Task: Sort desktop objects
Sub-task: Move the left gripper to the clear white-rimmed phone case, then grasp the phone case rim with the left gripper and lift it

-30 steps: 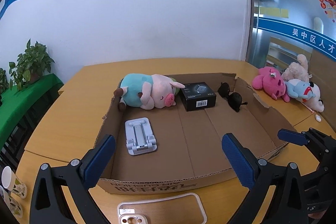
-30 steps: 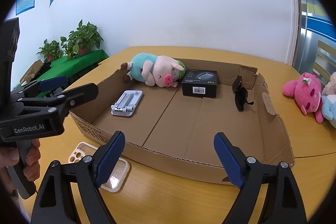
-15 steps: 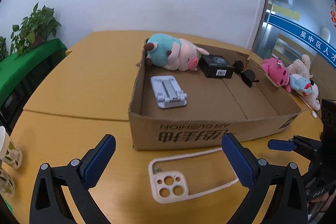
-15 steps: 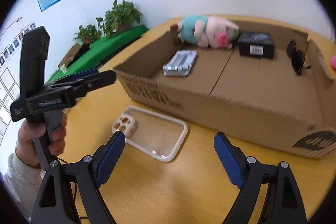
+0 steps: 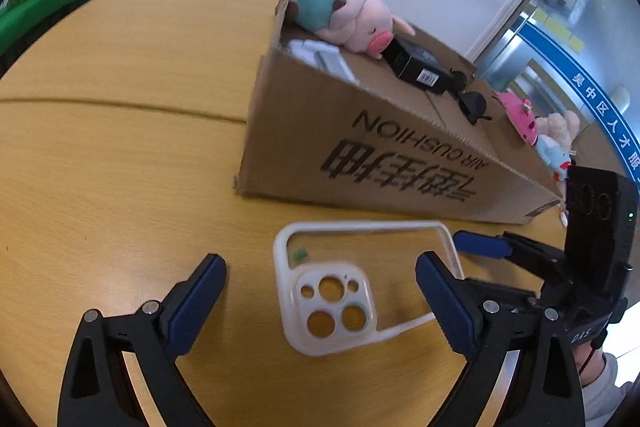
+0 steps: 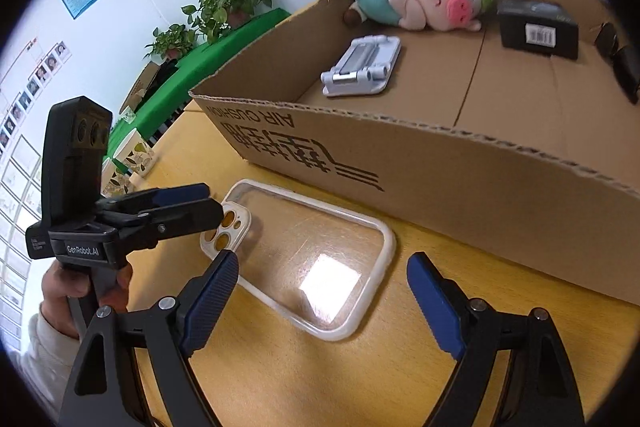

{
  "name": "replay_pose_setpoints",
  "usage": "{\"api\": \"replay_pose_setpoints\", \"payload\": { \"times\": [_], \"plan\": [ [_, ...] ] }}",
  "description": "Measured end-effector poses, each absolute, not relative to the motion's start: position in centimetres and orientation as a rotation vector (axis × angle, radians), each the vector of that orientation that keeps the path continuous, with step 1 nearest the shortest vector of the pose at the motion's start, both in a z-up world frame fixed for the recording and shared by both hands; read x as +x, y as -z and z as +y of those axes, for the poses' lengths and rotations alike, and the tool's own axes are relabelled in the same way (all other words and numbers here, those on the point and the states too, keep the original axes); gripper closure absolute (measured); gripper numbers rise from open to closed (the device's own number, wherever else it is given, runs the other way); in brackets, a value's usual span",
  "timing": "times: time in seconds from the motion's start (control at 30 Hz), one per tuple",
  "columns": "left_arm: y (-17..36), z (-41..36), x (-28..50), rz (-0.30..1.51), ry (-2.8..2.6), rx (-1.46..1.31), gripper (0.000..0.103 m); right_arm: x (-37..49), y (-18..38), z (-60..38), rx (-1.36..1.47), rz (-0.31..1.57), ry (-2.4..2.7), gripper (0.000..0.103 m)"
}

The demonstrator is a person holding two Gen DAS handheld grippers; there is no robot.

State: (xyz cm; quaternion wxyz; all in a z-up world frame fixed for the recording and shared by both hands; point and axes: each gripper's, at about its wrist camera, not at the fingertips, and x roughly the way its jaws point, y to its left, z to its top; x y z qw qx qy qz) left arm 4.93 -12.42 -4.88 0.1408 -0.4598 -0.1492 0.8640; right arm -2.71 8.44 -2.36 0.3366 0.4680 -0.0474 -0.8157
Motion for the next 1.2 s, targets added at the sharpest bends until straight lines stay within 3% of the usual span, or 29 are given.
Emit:
{"api": "replay_pose_setpoints", "payload": {
  "times": [0.4, 0.7, 0.87, 1.0, 1.07, 1.2],
  "plan": [
    [2.5, -8.8, 5.4, -0.454, -2.421, -1.234, 0.012, -1.3, 1.1, 10.3, 1.117, -0.24, 2.158, 0.015],
    [-0.5, -5.5, 8.3, -0.459, -2.322, -1.079, 0.012, 4.7, -3.6, 14.8, 0.849, -0.16, 2.284, 0.015],
    [1.2, -5.0, 8.0, -0.445, -2.345, -1.198, 0.012, 5.2, -1.5, 16.3, 0.949, -0.169, 2.319, 0.015],
    [3.0, -5.8, 6.6, -0.454, -2.396, -1.299, 0.022, 3.2, 0.8, 17.5, 1.074, -0.21, 2.392, 0.027],
    [3.8, -6.0, 5.9, -0.453, -2.406, -1.334, 0.031, 2.3, 1.4, 17.4, 1.12, -0.189, 2.409, 0.043],
    [4.7, -5.6, 5.1, -0.381, -2.441, -1.356, 0.045, 1.1, 2.1, 16.3, 1.164, -0.094, 2.438, 0.052]
  ]
}}
